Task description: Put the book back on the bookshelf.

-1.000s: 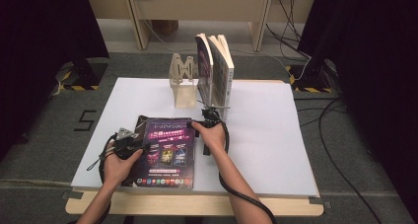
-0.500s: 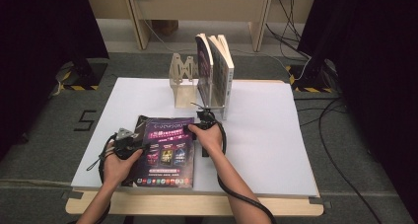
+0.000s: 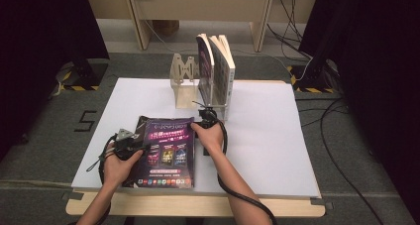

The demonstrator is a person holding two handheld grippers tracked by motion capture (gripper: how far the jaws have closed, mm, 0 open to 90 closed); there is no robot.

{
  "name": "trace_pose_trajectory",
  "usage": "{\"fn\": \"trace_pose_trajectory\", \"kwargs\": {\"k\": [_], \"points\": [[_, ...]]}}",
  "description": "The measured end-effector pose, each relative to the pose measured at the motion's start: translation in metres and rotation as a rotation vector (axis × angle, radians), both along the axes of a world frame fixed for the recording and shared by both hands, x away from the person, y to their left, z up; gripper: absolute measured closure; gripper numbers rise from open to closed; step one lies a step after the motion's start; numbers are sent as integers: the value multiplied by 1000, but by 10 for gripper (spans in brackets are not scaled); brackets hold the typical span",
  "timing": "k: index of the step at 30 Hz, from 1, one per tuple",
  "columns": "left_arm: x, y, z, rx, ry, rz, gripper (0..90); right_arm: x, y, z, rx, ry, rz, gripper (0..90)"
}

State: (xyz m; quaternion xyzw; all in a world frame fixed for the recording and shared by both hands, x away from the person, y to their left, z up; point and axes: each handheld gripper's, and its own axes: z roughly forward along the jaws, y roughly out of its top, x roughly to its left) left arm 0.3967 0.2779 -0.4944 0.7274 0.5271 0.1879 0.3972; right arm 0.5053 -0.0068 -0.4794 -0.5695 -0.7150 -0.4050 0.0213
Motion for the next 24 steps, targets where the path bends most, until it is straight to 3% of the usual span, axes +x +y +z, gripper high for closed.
{"fn": "trace_pose_trajectory", "kwargs": {"k": [6, 7, 9, 16, 24], "points": [[0, 1, 0, -4, 4, -5, 598, -1, 2, 6, -38, -43, 51, 756], [1, 2, 1, -2, 3, -10, 598, -2, 2, 8, -37, -34, 49, 765], [1, 4, 1, -9, 2, -16, 590, -2, 1, 10, -17, -36, 51, 786], [1, 16, 3, -13, -53, 41, 556, -7, 1, 21, 34, -61, 25, 821], [3, 27, 3, -21, -78, 80, 536, -14, -2, 42, 51, -144, 2, 850]]}}
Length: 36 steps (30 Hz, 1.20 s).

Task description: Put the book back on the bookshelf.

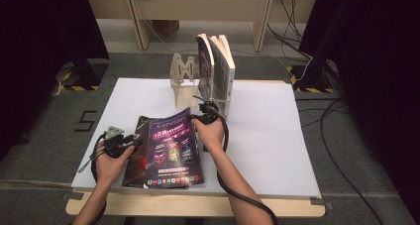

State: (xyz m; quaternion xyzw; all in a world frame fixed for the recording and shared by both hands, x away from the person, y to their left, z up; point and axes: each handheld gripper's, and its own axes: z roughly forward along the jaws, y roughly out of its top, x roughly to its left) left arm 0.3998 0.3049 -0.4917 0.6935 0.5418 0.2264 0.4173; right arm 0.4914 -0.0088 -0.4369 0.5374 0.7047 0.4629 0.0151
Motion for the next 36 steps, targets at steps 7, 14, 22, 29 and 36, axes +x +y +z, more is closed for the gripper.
{"fn": "trace_pose_trajectory", "kwargs": {"k": [7, 14, 22, 29, 36], "points": [[1, 7, -1, 21, -44, 47, 492, -7, -2, 10, 6, -40, -4, 850], [3, 13, -6, 39, -83, 81, 466, -11, -4, 19, 10, -80, -9, 850], [3, 14, -7, 41, -124, 82, 450, -14, -8, 25, 12, -109, -18, 850], [2, 12, -8, 65, -130, 74, 454, -17, -11, 30, 19, -124, -24, 850], [0, 8, -8, 96, -154, 70, 469, -22, -14, 39, 22, -164, -29, 850]]}}
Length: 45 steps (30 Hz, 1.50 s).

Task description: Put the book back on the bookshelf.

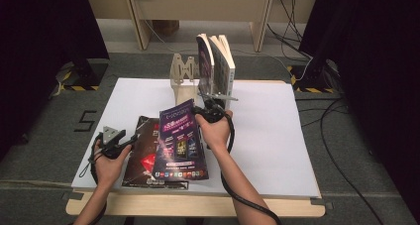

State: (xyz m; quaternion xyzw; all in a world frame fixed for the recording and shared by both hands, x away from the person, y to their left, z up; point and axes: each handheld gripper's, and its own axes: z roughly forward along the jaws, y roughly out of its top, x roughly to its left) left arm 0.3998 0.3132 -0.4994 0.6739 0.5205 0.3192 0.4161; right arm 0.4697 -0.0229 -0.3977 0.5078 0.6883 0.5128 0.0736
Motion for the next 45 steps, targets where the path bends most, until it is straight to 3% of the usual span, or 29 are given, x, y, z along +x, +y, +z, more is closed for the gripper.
{"fn": "trace_pose_trajectory", "kwargs": {"k": [16, 45], "points": [[-1, -2, 0, 19, -10, -7, 470, -6, -7, 12, 24, -42, -15, 850], [-2, -2, 0, 19, -11, -6, 476, -13, -23, 38, 33, -165, -79, 850]]}}
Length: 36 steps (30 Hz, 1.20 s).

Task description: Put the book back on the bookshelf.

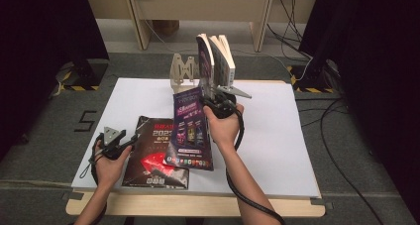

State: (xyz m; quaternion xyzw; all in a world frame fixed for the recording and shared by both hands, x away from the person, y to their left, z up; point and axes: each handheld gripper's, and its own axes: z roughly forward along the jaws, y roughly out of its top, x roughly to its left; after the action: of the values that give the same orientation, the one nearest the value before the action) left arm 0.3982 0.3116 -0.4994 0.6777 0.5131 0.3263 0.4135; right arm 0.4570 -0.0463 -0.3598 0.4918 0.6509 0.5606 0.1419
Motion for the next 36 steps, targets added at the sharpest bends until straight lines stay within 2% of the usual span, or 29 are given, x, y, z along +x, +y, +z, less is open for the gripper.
{"fn": "trace_pose_trajectory", "kwargs": {"k": [19, 36], "points": [[0, 0, 0, 8, 1, -3, 480, -3, -11, 19, -1, -70, -55, 851], [0, -1, 0, 5, -1, -5, 481, -5, -15, 38, -22, -172, -117, 850]]}}
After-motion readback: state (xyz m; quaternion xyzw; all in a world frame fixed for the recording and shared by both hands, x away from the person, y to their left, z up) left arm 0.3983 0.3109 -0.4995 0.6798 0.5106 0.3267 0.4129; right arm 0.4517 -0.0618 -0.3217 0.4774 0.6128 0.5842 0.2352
